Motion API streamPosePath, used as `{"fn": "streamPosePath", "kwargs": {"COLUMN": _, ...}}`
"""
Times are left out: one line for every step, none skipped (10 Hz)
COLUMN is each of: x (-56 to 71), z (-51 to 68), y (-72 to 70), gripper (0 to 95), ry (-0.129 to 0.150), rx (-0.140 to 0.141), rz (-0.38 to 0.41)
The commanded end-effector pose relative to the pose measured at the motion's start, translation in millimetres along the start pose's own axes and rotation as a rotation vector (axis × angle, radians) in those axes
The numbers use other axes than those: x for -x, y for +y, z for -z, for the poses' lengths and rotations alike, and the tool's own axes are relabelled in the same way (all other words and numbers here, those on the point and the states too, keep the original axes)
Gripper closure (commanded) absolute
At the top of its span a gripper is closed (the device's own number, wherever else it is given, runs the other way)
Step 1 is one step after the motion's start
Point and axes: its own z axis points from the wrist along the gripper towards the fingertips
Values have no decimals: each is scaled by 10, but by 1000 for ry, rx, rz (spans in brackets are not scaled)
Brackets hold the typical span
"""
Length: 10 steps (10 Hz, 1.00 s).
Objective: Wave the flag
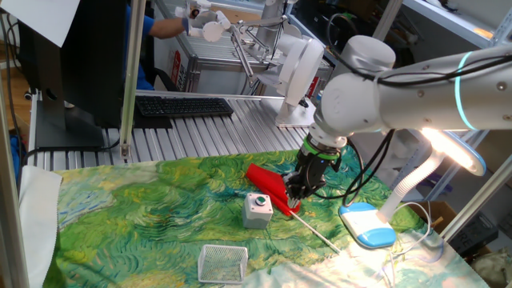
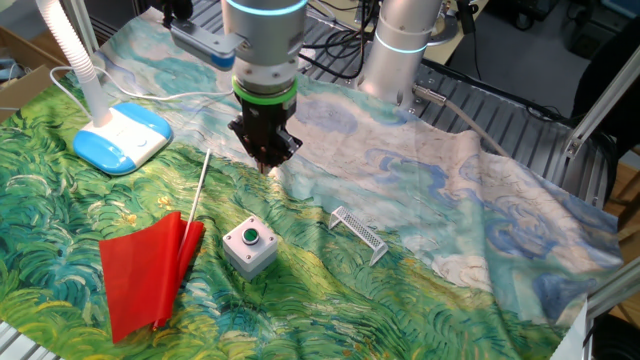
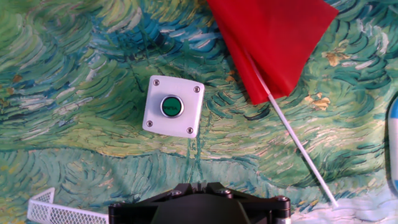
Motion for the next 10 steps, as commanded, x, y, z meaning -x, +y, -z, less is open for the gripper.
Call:
{"fn": "streamPosePath", "kwargs": {"x": -2, "z": -3, "y": 0, "gripper": 950, "ry": -2, "rx": -3, "rz": 21}}
{"fn": "streamPosePath", "kwargs": {"x": 4, "z": -7, "y": -3, "gripper": 760, "ry": -5, "rx": -7, "rz": 35}}
{"fn": "streamPosePath", "kwargs": {"x": 16, "z": -14, "y": -8, "gripper": 760, "ry": -6, "rx": -9, "rz": 41}}
{"fn": "streamPosePath", "kwargs": {"x": 35, "z": -20, "y": -27, "gripper": 760, "ry": -7, "rx": -10, "rz": 44}}
{"fn": "streamPosePath", "kwargs": {"x": 33, "z": -19, "y": -37, "gripper": 760, "ry": -9, "rx": -10, "rz": 36}}
{"fn": "streamPosePath", "kwargs": {"x": 43, "z": -31, "y": -47, "gripper": 760, "ry": -8, "rx": -18, "rz": 35}}
{"fn": "streamPosePath", "kwargs": {"x": 55, "z": -49, "y": -64, "gripper": 760, "ry": -4, "rx": -32, "rz": 45}}
{"fn": "streamPosePath", "kwargs": {"x": 69, "z": -96, "y": -111, "gripper": 760, "ry": -12, "rx": -32, "rz": 54}}
{"fn": "streamPosePath", "kwargs": {"x": 92, "z": -126, "y": -168, "gripper": 760, "ry": -11, "rx": -39, "rz": 64}}
{"fn": "streamPosePath", "kwargs": {"x": 116, "z": -150, "y": -228, "gripper": 760, "ry": -11, "rx": -46, "rz": 75}}
